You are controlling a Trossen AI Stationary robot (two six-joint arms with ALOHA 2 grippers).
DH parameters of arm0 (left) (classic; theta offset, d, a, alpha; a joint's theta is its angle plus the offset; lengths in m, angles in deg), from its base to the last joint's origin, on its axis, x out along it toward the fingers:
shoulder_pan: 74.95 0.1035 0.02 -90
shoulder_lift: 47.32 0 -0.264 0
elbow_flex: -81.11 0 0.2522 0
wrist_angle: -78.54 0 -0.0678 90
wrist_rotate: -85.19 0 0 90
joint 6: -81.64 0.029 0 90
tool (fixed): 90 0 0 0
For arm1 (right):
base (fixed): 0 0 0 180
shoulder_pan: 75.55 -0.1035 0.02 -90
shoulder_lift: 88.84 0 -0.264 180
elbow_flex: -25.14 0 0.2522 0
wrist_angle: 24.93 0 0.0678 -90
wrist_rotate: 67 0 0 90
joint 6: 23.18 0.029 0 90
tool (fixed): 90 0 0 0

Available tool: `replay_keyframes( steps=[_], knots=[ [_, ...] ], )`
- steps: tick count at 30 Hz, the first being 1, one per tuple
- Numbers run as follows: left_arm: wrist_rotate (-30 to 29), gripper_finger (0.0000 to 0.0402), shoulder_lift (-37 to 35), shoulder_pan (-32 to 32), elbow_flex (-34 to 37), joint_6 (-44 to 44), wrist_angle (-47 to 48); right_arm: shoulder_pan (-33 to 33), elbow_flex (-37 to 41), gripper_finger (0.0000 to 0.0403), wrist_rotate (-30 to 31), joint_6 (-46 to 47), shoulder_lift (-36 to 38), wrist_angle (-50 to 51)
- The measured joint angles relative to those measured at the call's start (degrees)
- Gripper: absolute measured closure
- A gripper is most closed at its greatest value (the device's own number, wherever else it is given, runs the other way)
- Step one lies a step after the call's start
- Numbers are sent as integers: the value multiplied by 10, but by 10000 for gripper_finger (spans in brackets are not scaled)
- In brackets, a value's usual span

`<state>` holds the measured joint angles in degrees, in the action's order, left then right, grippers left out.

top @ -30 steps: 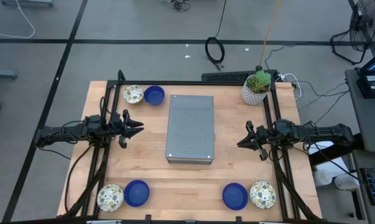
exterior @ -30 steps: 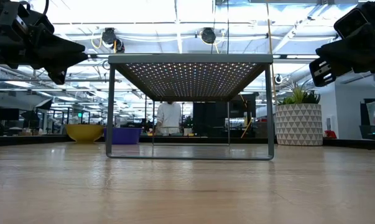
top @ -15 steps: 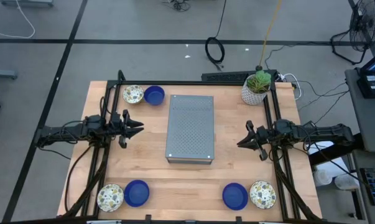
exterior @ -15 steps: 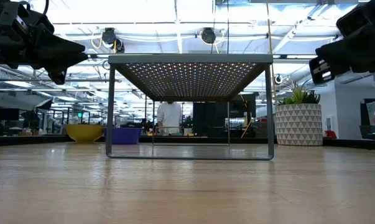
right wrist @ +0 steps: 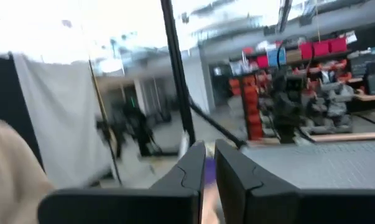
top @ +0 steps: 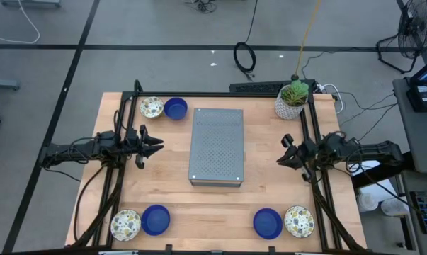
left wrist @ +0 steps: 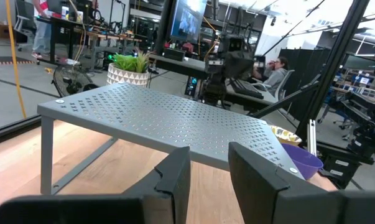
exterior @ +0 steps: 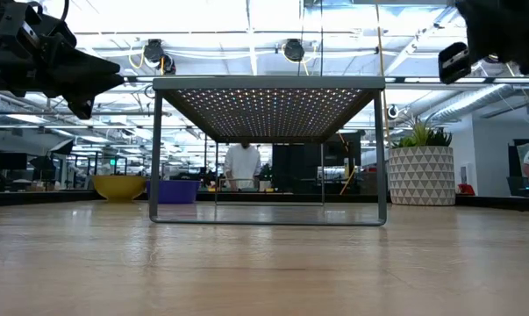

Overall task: Pick & Place Mini bowls
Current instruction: Put the bottom right yellow patterned bowl on the shelf

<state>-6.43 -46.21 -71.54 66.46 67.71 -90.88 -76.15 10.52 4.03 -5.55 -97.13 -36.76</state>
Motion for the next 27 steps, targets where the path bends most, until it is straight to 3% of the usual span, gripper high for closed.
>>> replay_keyframes(
  steps=[3, 9, 12, 17, 20, 24, 27],
  knots=[
    [0, 289, 0, 0, 0, 0, 0, 0, 0, 380, 11, 57, 0, -37],
    [0, 289, 0, 0, 0, 0, 0, -1, -2, 374, 20, 63, -5, -107],
    [0, 289, 0, 0, 0, 0, 0, -16, -34, 350, 25, 61, -26, -89],
    [0, 289, 0, 0, 0, 0, 0, -79, -174, 267, 96, 42, -146, 100],
    [0, 289, 0, 0, 0, 0, 0, -126, -283, 221, 126, 45, -264, 274],
    [0, 289, 0, 0, 0, 0, 0, -189, -432, 199, 128, 122, -408, 510],
    [0, 289, 0, 0, 0, 0, 0, -233, -498, 201, 124, 216, -499, 681]
  ],
)
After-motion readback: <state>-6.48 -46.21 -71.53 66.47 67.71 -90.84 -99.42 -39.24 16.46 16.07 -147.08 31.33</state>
